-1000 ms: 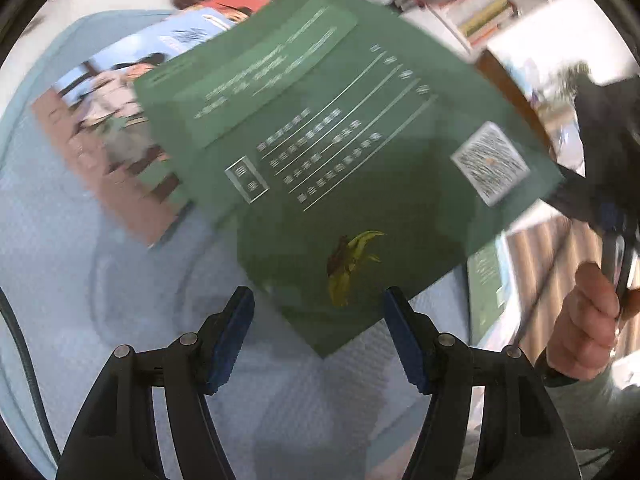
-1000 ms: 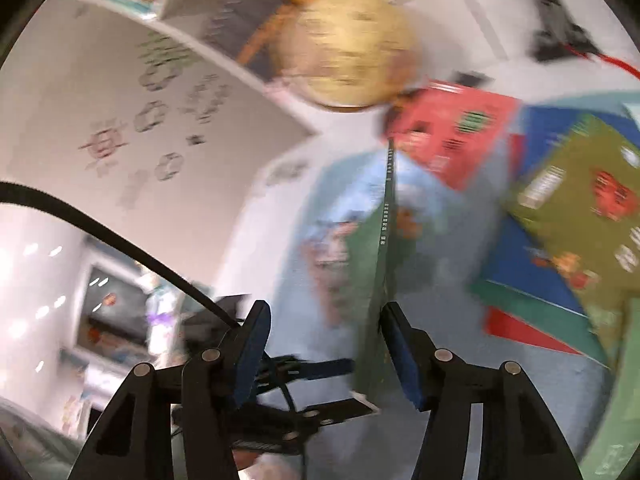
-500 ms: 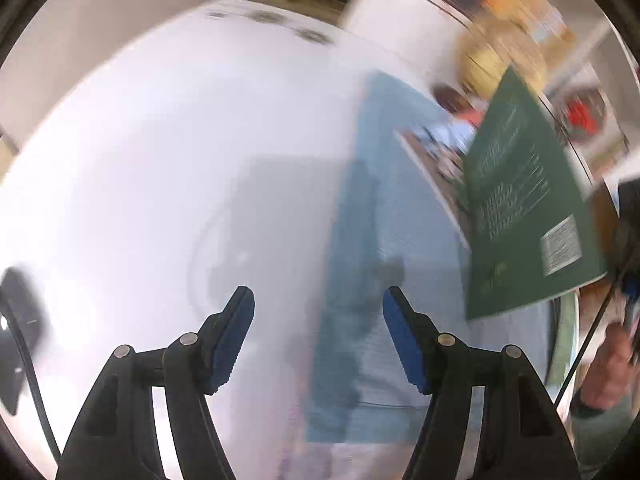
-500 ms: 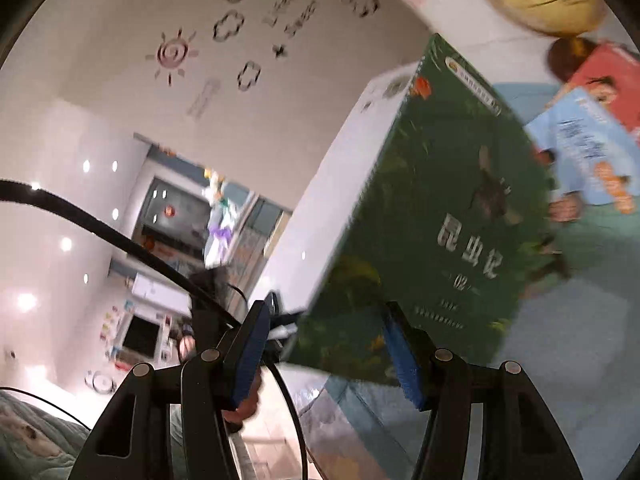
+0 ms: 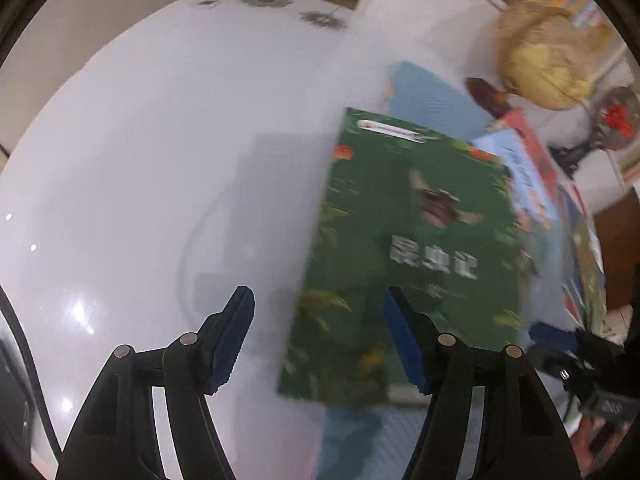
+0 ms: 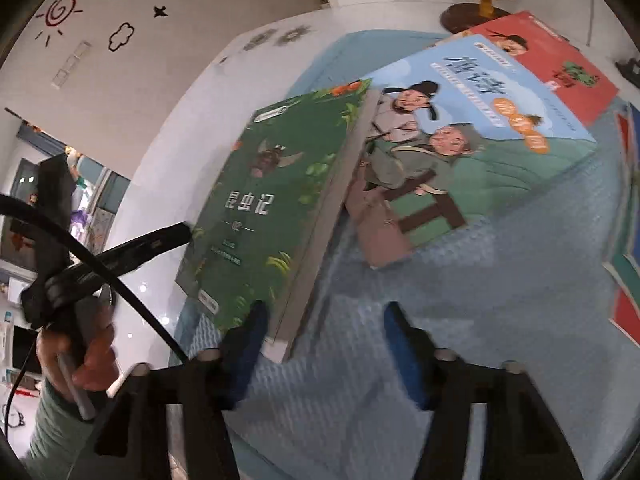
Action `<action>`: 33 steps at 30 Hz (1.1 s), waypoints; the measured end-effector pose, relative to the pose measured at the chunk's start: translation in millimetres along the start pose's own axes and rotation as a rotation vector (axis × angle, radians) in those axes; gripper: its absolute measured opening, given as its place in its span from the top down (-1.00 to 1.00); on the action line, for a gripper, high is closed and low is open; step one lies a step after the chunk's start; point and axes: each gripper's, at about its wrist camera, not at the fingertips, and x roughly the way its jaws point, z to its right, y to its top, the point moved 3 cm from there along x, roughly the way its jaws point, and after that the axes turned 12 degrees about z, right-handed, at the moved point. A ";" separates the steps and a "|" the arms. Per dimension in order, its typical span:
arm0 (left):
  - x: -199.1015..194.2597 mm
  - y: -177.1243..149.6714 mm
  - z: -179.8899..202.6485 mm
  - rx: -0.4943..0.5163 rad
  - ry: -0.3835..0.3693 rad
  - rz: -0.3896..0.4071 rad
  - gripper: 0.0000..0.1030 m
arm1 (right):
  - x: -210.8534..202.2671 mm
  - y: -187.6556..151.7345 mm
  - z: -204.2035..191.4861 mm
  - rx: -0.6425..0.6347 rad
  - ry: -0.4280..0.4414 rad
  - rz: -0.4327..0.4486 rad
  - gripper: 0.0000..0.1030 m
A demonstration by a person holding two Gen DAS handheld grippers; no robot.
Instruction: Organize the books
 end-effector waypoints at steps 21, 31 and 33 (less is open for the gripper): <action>-50.3 -58.3 94.4 0.152 -0.268 -0.060 -0.27 | -42.4 -30.7 10.0 -0.110 0.002 -0.026 0.25; -30.5 -117.8 136.2 0.076 -0.260 -0.102 -0.31 | -85.3 -78.0 95.0 -0.014 -0.060 -0.076 0.26; -29.6 -122.3 138.9 0.069 -0.230 -0.102 -0.40 | -84.5 -79.2 94.4 -0.030 -0.071 -0.069 0.26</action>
